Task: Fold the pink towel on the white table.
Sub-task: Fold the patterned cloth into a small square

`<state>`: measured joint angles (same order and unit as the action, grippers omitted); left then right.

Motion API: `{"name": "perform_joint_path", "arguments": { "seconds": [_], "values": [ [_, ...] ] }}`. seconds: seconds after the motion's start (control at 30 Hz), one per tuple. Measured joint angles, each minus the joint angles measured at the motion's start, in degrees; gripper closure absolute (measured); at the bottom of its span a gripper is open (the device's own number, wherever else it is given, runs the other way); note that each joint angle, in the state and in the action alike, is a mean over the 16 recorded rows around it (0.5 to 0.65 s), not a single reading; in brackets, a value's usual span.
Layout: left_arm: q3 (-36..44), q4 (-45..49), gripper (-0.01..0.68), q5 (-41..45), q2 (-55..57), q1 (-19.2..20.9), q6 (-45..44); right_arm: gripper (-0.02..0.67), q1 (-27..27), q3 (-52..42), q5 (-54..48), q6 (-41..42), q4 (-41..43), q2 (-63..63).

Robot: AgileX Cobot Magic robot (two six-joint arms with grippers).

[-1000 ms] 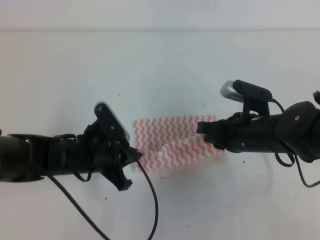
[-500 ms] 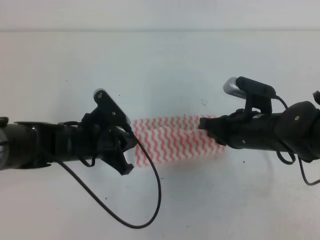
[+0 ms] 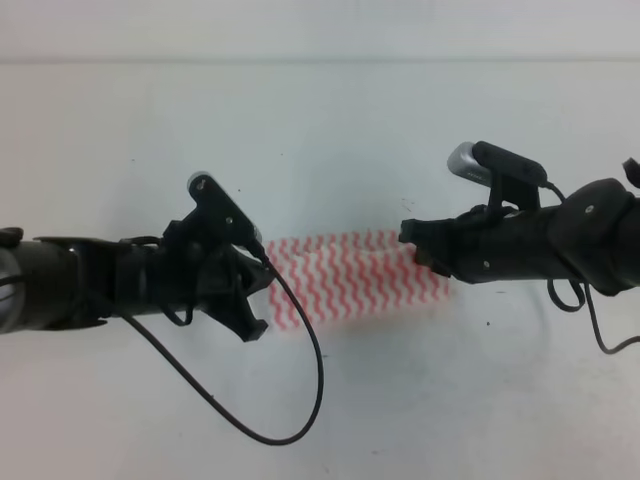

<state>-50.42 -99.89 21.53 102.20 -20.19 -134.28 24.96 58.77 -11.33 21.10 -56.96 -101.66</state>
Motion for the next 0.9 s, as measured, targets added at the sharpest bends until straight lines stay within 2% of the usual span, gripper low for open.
{"name": "perform_joint_path", "arguments": {
  "seconds": [0.9],
  "values": [
    [-4.59,-0.09,0.675,-2.86,5.02,0.0,0.44,0.665,-0.37,4.83,-0.41,0.0,1.04,-5.49]
  ]
}}
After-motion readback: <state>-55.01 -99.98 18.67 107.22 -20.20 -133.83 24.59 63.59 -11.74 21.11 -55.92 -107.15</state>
